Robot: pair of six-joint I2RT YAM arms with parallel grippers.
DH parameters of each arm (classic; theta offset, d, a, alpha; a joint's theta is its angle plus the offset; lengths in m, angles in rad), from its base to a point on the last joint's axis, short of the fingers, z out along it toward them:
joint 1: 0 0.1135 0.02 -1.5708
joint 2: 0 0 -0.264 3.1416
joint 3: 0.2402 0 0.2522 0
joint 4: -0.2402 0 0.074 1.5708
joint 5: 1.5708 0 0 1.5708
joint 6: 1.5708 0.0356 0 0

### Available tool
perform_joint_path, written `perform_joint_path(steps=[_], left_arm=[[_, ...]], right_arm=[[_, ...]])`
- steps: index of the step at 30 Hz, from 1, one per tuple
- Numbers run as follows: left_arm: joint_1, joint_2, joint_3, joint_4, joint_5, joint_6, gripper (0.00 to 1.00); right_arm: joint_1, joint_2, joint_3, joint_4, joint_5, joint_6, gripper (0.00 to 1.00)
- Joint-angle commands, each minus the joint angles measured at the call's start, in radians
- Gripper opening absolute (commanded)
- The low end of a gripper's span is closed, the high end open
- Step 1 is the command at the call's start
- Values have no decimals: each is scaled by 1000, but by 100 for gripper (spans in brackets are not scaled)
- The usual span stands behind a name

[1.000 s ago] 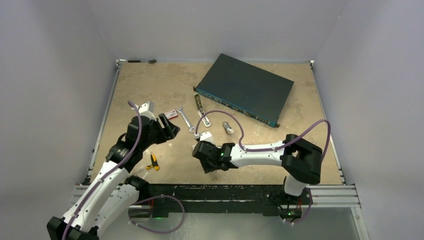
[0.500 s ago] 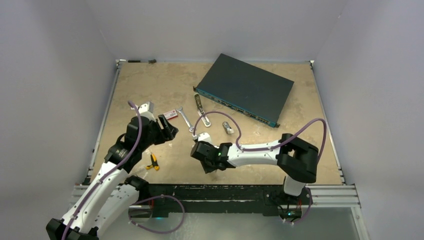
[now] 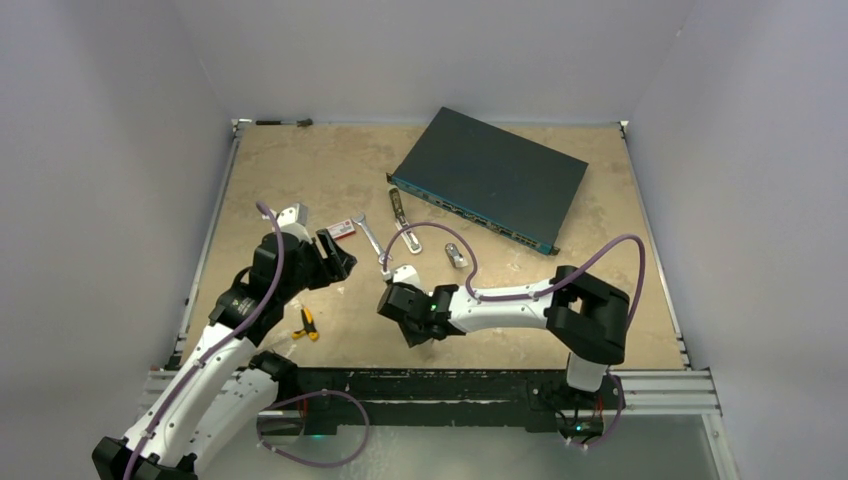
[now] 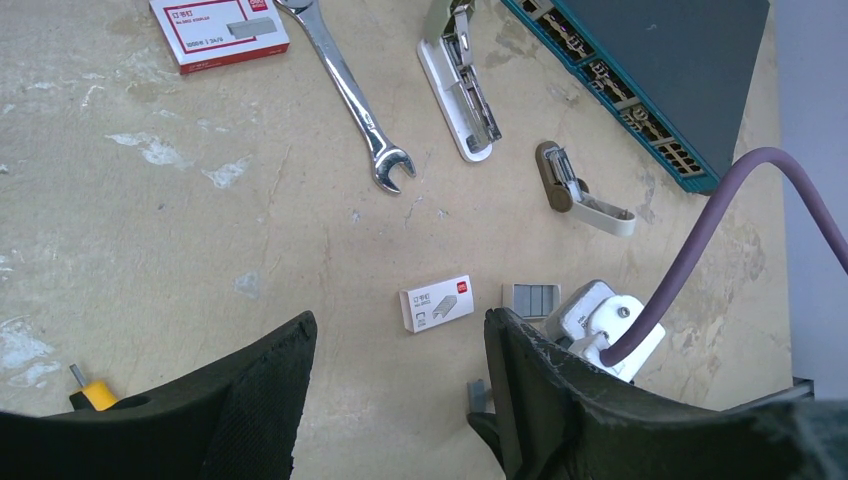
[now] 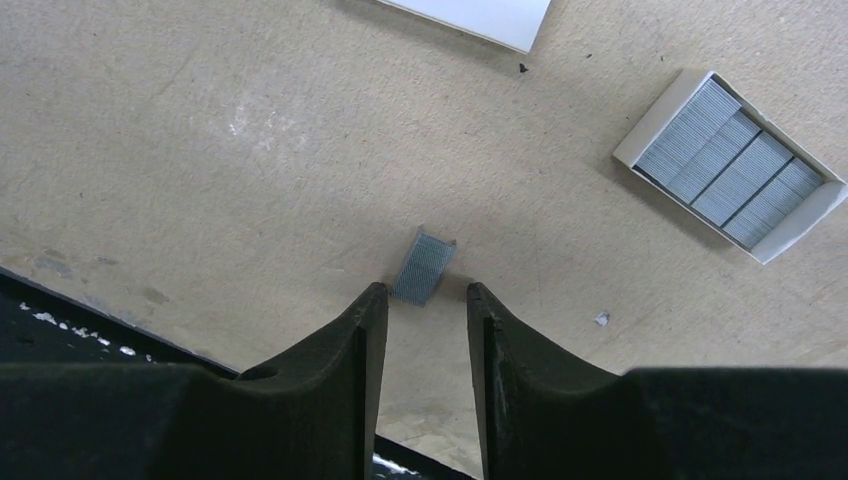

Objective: Unload the staples from the stapler

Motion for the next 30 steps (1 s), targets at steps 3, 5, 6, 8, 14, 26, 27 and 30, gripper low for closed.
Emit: perform_joint_path(steps=[3, 5, 6, 8, 14, 26, 27, 30], left_arm=[[5, -8, 16, 31, 5, 16, 61], [5, -5, 16, 32, 5, 17, 61], [5, -6, 16, 32, 5, 17, 61], [4, -6, 16, 32, 5, 16, 61], [5, -6, 15, 35, 6, 18, 61], [5, -15, 11, 38, 11, 16, 61], [4, -15, 12, 37, 11, 17, 61], [5, -17, 11, 37, 11, 17, 61]], right_arm=[[5, 16, 43, -50, 32, -3, 38], [5, 27, 52, -44, 31, -3, 37], [5, 33, 58, -42, 31, -3, 37], [5, 45, 64, -36, 32, -7, 36], [5, 62, 80, -42, 31, 3, 35], [6, 9, 54, -57, 58, 44, 9], [5, -9, 48, -52, 55, 46, 10], [-9, -65, 41, -45, 69, 56, 11]])
